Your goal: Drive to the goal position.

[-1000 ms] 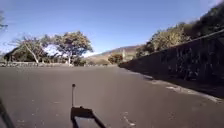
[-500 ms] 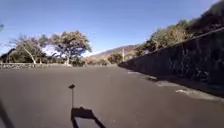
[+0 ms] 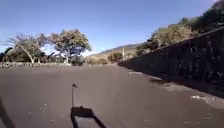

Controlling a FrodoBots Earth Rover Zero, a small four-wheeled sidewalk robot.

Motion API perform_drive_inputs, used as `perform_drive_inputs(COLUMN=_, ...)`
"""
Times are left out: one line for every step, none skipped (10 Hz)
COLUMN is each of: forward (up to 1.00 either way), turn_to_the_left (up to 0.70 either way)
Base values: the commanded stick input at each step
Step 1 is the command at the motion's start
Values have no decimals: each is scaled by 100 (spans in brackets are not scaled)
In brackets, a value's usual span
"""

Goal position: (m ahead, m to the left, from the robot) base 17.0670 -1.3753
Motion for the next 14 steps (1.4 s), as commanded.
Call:
perform_drive_inputs(forward=100, turn_to_the_left=-9)
perform_drive_inputs(forward=100, turn_to_the_left=-20)
perform_drive_inputs(forward=100, turn_to_the_left=0)
perform_drive_inputs(forward=100, turn_to_the_left=0)
perform_drive_inputs(forward=100, turn_to_the_left=0)
perform_drive_inputs(forward=100, turn_to_the_left=0)
perform_drive_inputs(forward=100, turn_to_the_left=0)
perform_drive_inputs(forward=100, turn_to_the_left=0)
perform_drive_inputs(forward=100, turn_to_the_left=0)
perform_drive_inputs(forward=100, turn_to_the_left=-4)
perform_drive_inputs(forward=100, turn_to_the_left=-15)
perform_drive_inputs(forward=100, turn_to_the_left=-27)
perform_drive_inputs(forward=100, turn_to_the_left=-16)
perform_drive_inputs(forward=100, turn_to_the_left=-5)
